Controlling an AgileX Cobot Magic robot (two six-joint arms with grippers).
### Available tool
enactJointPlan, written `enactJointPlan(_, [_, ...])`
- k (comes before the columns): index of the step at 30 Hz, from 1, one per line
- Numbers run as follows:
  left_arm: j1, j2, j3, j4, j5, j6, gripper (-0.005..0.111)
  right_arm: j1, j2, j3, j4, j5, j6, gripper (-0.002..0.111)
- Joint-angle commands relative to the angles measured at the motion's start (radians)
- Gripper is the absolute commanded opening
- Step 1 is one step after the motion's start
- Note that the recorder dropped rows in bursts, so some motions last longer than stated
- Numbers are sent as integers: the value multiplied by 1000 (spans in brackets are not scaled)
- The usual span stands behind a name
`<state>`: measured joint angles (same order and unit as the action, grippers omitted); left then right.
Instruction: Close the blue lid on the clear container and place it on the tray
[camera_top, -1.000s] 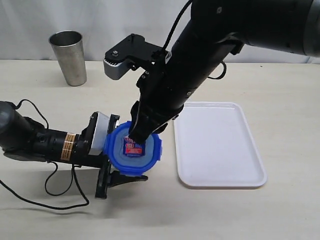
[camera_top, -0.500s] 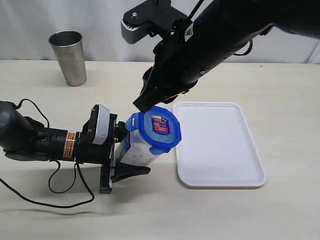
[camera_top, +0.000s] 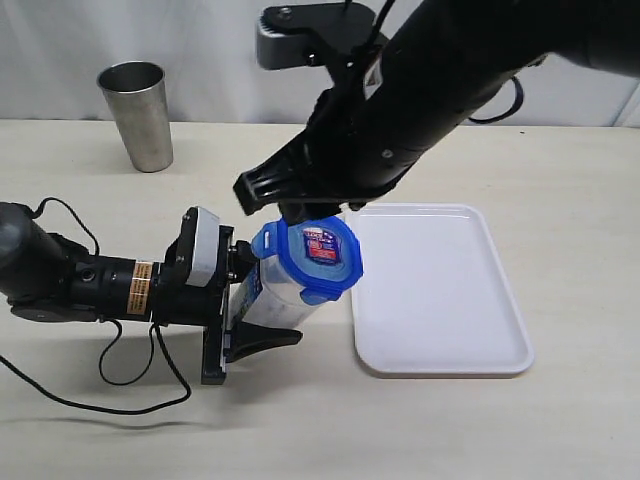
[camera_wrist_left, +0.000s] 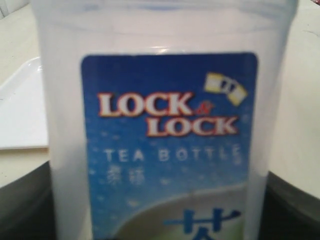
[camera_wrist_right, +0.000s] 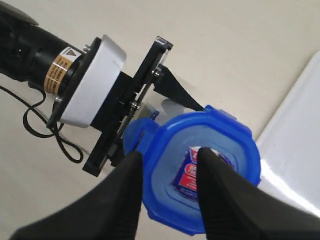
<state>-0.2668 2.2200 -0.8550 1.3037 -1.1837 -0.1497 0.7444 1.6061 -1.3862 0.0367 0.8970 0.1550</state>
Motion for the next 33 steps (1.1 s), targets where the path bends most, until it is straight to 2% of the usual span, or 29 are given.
enactJointPlan(1, [-1,-6,4,-22,-37,-5,0,134,39,-24,-317,28,269,35])
enactJointPlan(4, [1,-6,4,-39,-37,-5,0,174,86,-70,-428,129,359,35])
enactJointPlan(9, [1,-6,4,-44,-37,-5,0,213,158,-157,-415,125,361,40])
enactJointPlan(16, [1,-6,4,-52,-37,-5,0,224,262,-237,-427,267,381,41])
enactJointPlan(20, [1,-6,4,-52,-37,-5,0,224,293,-237,-439,278,399,37])
enactJointPlan(29, [1,-6,4,-52,-37,-5,0,224,354,-237,-449,308,387,36])
enactJointPlan(33, [1,-6,4,-52,-37,-5,0,226,385,-237,-449,308,355,31])
